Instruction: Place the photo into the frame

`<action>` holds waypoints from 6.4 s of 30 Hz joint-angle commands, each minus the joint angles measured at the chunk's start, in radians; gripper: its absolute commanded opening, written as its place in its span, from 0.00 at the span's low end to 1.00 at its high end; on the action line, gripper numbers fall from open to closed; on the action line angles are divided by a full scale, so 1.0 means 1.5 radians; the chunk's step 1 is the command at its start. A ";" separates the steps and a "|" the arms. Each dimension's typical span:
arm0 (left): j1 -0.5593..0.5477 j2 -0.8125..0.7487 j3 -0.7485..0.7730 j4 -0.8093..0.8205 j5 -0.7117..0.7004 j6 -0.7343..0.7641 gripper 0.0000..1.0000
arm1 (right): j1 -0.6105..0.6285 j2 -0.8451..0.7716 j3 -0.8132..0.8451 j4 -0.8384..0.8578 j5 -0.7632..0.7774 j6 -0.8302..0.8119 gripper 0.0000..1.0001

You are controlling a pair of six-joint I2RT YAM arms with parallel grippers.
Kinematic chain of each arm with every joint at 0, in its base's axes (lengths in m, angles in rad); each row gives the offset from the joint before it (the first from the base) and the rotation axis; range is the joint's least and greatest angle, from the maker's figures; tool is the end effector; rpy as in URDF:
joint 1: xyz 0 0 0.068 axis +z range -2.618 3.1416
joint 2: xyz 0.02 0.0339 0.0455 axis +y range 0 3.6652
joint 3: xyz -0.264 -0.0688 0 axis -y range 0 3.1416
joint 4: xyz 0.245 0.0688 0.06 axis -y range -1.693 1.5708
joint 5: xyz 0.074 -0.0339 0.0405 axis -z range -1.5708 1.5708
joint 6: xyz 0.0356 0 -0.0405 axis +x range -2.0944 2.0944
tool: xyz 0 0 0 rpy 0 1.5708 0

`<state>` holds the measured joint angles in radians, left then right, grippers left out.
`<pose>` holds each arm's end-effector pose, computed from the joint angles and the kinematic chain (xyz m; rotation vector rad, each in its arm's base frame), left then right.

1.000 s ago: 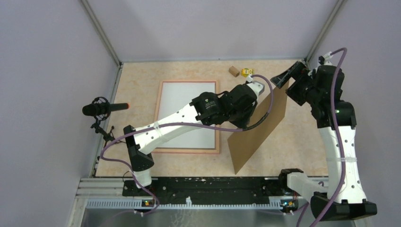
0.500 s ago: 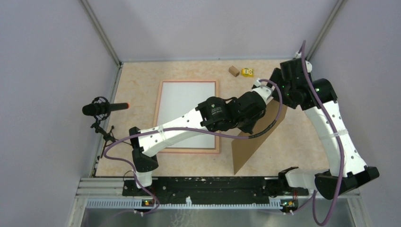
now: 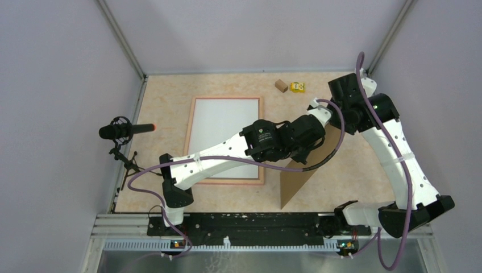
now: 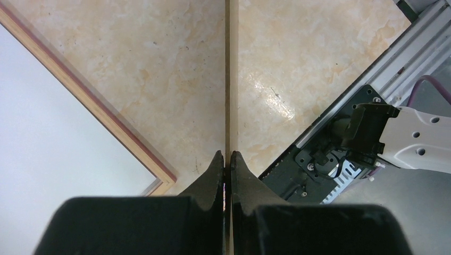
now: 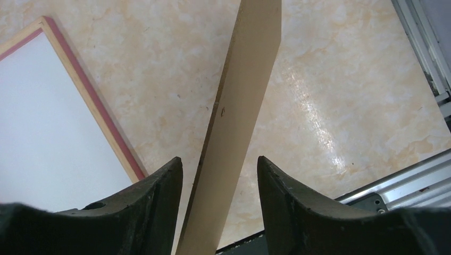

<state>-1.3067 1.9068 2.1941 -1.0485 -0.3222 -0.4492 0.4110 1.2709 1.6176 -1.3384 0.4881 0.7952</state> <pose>0.1161 -0.3861 0.4154 0.8236 2.1931 -0.5278 0.1990 0.0685 0.4171 0.6324 2.3198 -0.0866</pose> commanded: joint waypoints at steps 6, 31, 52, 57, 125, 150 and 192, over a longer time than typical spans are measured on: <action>-0.013 -0.023 0.028 0.048 0.018 0.015 0.14 | 0.010 -0.015 -0.022 0.031 0.041 0.044 0.36; -0.014 -0.650 -0.469 0.459 -0.272 0.246 0.99 | 0.009 -0.209 -0.143 0.130 0.065 -0.129 0.00; -0.012 -0.677 -0.724 0.694 -0.400 0.443 0.99 | 0.009 -0.086 0.051 0.242 -0.117 -0.294 0.00; -0.011 -0.723 -0.759 0.748 -0.419 0.440 0.99 | 0.009 -0.027 0.095 0.345 -0.308 -0.206 0.00; 0.089 -0.637 -0.778 0.742 -0.369 0.408 0.99 | 0.050 0.541 -0.349 1.486 -0.562 0.375 0.00; 0.096 -0.633 -0.778 0.732 -0.360 0.396 0.99 | 0.121 0.507 -0.342 1.310 -0.410 0.259 0.32; 0.098 -0.624 -0.785 0.738 -0.368 0.394 0.99 | 0.186 0.462 -0.012 0.654 -0.161 -0.097 0.87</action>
<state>-1.1652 0.9668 0.9878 0.0303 -0.8715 0.1543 0.6769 1.8927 1.4490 -0.2146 0.2371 0.7307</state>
